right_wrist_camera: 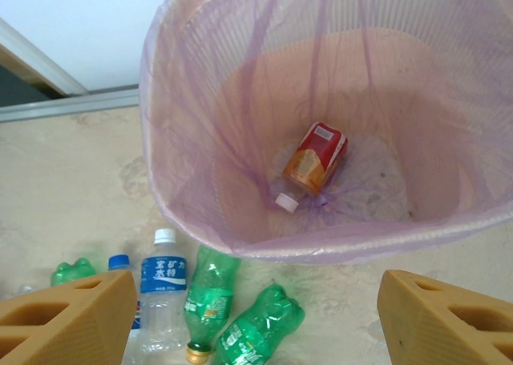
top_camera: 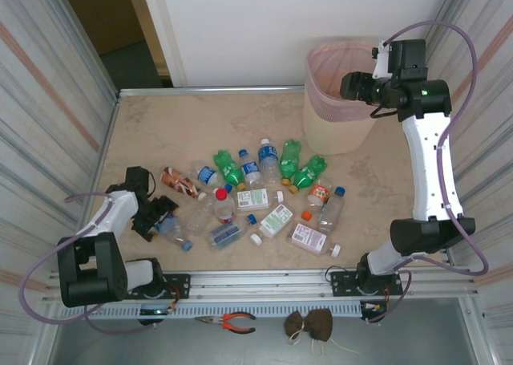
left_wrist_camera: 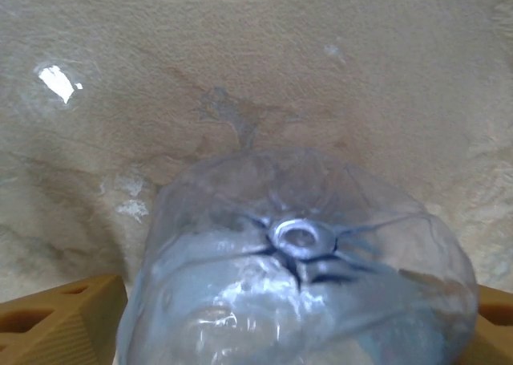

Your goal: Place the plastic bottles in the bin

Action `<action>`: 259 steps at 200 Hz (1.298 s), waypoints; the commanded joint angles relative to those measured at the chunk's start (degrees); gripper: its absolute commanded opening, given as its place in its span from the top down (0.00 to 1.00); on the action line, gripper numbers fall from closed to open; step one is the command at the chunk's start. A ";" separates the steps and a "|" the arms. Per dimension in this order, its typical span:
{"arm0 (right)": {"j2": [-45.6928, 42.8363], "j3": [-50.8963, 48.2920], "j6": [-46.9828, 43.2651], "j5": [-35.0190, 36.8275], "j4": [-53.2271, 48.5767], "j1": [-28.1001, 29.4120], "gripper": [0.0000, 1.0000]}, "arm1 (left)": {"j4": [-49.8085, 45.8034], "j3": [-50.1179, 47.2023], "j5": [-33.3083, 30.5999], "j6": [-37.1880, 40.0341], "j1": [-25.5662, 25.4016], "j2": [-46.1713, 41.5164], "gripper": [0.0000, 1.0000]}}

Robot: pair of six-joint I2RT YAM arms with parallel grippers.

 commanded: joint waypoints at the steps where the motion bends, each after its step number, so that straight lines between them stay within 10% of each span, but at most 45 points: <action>1: -2.65 -0.46 1.09 -0.24 0.28 -0.08 0.22 | 2.28 -1.03 0.93 -0.94 0.81 0.39 0.17; 145: -7.65 -2.61 1.69 -0.51 0.32 2.89 0.23 | -4.12 6.30 2.73 6.70 2.23 -11.49 0.34; 259: -23.27 -30.77 3.34 -25.01 34.46 16.27 0.24 | 26.21 18.68 39.71 17.80 2.40 -28.34 0.32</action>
